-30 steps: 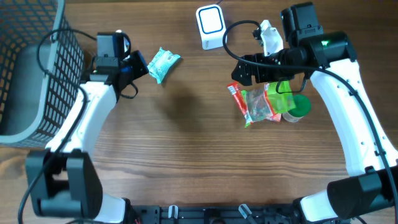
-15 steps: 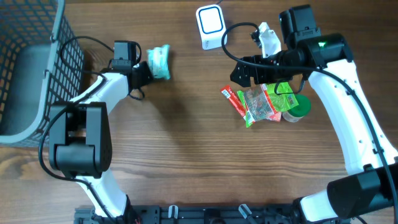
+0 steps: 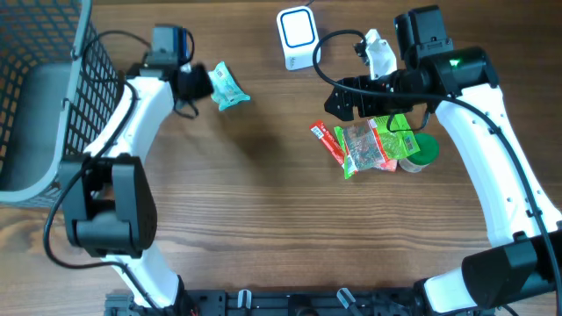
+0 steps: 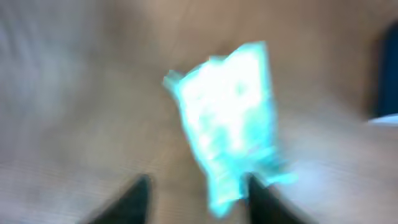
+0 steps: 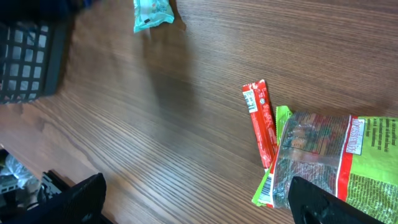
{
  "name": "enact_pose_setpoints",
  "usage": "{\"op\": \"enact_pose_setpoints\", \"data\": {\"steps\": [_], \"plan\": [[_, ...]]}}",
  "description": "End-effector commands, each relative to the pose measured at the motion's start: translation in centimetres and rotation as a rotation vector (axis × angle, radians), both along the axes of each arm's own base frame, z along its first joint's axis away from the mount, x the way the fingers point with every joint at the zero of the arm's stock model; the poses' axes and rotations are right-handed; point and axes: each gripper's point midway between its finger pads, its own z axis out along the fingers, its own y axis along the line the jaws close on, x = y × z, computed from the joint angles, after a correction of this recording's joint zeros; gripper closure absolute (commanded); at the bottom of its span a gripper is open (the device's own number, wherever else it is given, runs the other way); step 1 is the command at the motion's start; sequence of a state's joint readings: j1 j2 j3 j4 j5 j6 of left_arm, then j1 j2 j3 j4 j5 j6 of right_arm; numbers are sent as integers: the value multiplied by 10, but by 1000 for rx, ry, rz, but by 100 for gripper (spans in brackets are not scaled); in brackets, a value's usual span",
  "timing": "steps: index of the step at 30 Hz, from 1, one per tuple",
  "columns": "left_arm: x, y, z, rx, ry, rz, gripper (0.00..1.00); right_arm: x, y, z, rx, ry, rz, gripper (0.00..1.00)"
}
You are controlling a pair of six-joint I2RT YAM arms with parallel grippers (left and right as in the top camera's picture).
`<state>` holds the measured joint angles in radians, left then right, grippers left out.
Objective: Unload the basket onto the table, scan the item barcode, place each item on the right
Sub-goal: 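Grasp the teal wipes pack with the left gripper and move it right, then hand the teal wipes pack from left gripper to right gripper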
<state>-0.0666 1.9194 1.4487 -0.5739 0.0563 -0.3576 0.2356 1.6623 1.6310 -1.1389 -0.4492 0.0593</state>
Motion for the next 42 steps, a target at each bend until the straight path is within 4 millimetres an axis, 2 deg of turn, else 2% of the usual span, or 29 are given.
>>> {"op": "enact_pose_setpoints", "data": {"steps": [1, 2, 6, 9, 11, 13, 14, 15, 16, 21, 26, 31, 35, 37, 39, 40, 41, 42], "plan": [[15, -10, 19, -80, -70, 25, 39, -1, 3, 0, 16, 2, 14, 6], [17, -11, 15, -85, -65, 33, 38, -1, 3, 0, 16, 2, 14, 6], [16, -27, -33, -90, 21, 8, 40, -1, 3, 0, 16, 1, 14, 6], [12, -37, -58, -84, 69, -11, 47, -1, 3, 0, 16, 2, 14, 6], [9, -44, -73, -80, 100, -23, 57, -1, 3, 0, 16, 2, 14, 6], [4, -44, -80, -76, 126, -23, 67, -2, 3, -1, 15, 6, 14, 6], [-5, -43, -84, -71, 167, -22, 79, -3, 3, -1, 13, 11, 14, 6], [-11, -42, -86, -68, 195, -21, 86, -4, 3, -1, 13, 13, 15, 6], [-19, -41, -89, -63, 228, -20, 89, -4, 2, -2, 12, 13, 14, 6], [-50, -38, -97, -47, 360, -16, 92, -3, 1, -2, 6, 12, 11, 6], [-105, -42, -101, -11, 575, -35, 93, -7, 1, -3, 2, 29, 11, 6], [-146, -72, -97, 8, 709, -133, 93, -14, -3, -7, -16, 61, 7, 6], [-164, -103, -95, 50, 729, -228, 87, -17, -12, -13, -69, 80, -9, 5], [-166, -114, -89, 58, 713, -261, 73, -18, -12, -13, -69, 82, -9, 5], [-162, -120, -78, 53, 679, -271, 64, -18, -12, -13, -70, 81, -6, 5], [-160, -121, -72, 48, 660, -272, 54, -18, -12, -13, -70, 81, -6, 4], [-155, -120, -64, 38, 632, -267, 25, -18, -12, -13, -70, 81, -6, 4], [-153, -117, -61, 33, 624, -260, 21, -18, -12, -13, -69, 81, -7, 4]]}}
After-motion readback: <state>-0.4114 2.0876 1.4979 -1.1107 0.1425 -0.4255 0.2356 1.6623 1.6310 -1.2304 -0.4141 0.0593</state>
